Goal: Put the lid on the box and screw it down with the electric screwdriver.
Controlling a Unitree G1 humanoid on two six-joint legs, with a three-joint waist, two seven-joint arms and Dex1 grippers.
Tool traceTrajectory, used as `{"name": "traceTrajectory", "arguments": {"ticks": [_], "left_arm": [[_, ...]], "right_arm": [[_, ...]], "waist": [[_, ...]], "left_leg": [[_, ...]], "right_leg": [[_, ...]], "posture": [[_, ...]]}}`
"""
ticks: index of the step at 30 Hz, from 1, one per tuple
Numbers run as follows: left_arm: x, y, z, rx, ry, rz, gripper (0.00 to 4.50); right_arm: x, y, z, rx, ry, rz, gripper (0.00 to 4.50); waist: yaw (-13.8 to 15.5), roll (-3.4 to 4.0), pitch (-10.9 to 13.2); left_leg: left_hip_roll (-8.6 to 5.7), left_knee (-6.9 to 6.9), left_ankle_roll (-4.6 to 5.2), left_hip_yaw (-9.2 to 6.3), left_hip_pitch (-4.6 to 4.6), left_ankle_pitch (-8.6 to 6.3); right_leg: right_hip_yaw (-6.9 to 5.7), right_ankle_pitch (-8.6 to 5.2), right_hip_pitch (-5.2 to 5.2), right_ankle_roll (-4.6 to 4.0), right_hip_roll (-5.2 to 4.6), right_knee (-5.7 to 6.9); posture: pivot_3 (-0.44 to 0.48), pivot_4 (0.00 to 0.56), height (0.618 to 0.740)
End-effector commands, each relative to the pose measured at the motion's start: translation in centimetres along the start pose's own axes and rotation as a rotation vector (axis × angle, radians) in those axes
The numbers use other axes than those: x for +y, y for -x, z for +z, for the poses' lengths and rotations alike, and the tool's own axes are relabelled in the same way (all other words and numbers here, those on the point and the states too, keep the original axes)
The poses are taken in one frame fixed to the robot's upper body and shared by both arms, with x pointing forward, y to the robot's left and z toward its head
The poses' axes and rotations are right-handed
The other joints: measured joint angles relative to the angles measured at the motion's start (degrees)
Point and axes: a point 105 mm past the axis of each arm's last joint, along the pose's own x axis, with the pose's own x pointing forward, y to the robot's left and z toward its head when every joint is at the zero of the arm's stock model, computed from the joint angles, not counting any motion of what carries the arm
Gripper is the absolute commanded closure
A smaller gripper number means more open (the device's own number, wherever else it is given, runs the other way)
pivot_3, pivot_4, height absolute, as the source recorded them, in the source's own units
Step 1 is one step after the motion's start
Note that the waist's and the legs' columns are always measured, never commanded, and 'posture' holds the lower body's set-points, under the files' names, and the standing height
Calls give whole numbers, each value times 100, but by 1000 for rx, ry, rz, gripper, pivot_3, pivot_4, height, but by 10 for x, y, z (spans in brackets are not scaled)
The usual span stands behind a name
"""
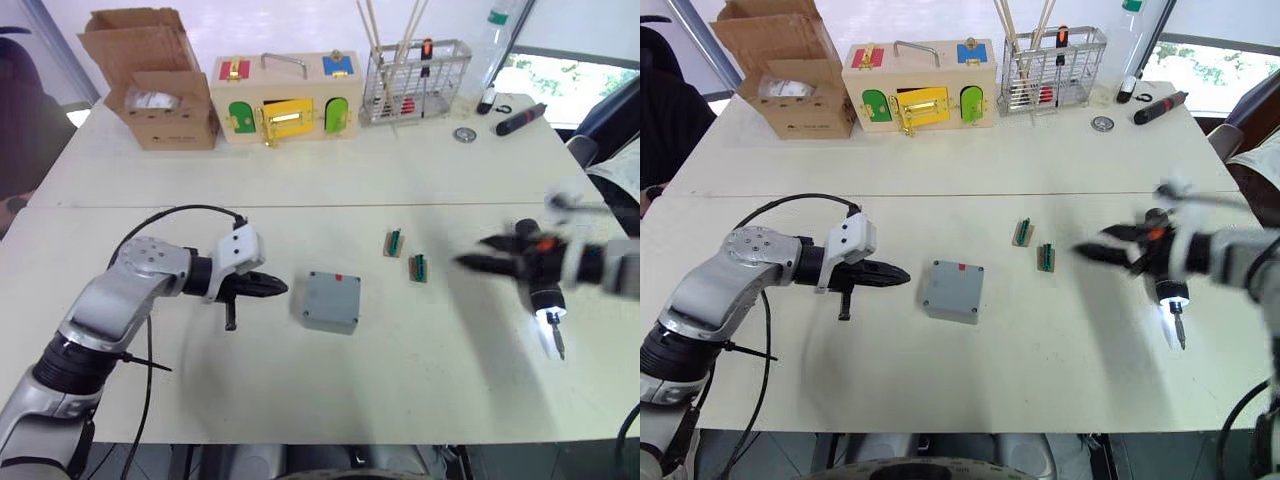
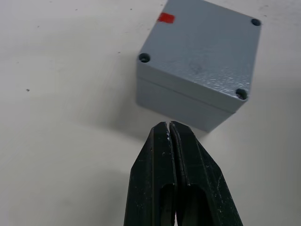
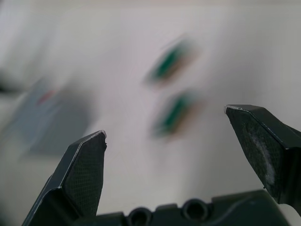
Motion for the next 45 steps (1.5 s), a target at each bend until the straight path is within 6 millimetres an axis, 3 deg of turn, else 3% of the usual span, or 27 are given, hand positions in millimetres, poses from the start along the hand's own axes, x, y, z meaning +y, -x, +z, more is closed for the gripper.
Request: {"name": "traceTrajectory", "arguments": {"ticks": [1, 6, 19, 28, 39, 42, 45], "left_arm": [[-11, -6, 3, -8, -25, -33, 4500], [-13, -11, -8, 32, -39, -41, 4500], [-7, -37, -6, -10, -95, -55, 4500], [18, -56, 5, -49, -179, -18, 4500], [36, -59, 1, -27, -213, 3, 4500], [46, -59, 0, -9, -228, 38, 4500], [46, -42, -7, 12, -197, 55, 4500]], "right_arm": [[29, -15, -3, 10, 97, 91, 26], [52, -38, -28, 59, 152, 154, 26], [72, -88, -41, 53, 166, 220, 26], [86, -96, -40, 28, 124, 224, 26], [95, -95, -39, 31, 114, 212, 26], [94, -87, -37, 40, 144, 194, 26], [84, -70, -35, 69, 223, 142, 26]], "waist": [[-6, 0, 0], [-24, -1, 0], [-35, -1, -1], [-54, -4, -2], [-49, -4, -2], [-52, -4, -2], [-66, -4, -2]], "left_leg": [[-2, 0, -1, 0, 6, 1], [-1, -4, -1, -6, 17, 1], [-1, -5, -3, -8, 17, 2], [-2, -3, -5, -9, 18, 3], [-2, -4, -7, -8, 15, 4], [-3, -4, -7, -8, 15, 4], [-4, -5, -6, -8, 14, 3]], "right_leg": [[1, 1, 5, 2, -2, 0], [-4, 1, 16, 2, -1, -6], [-5, 1, 13, 2, 0, -5], [-6, 1, 12, 2, 1, -1], [-6, 1, 8, 2, 0, -1], [-6, 1, 8, 2, 0, -1], [-6, 1, 5, 2, 0, -1]], "posture": [[0, 150, 740], [0, 150, 740], [0, 150, 740], [0, 150, 740], [0, 150, 740], [0, 150, 740], [0, 150, 740]]}}
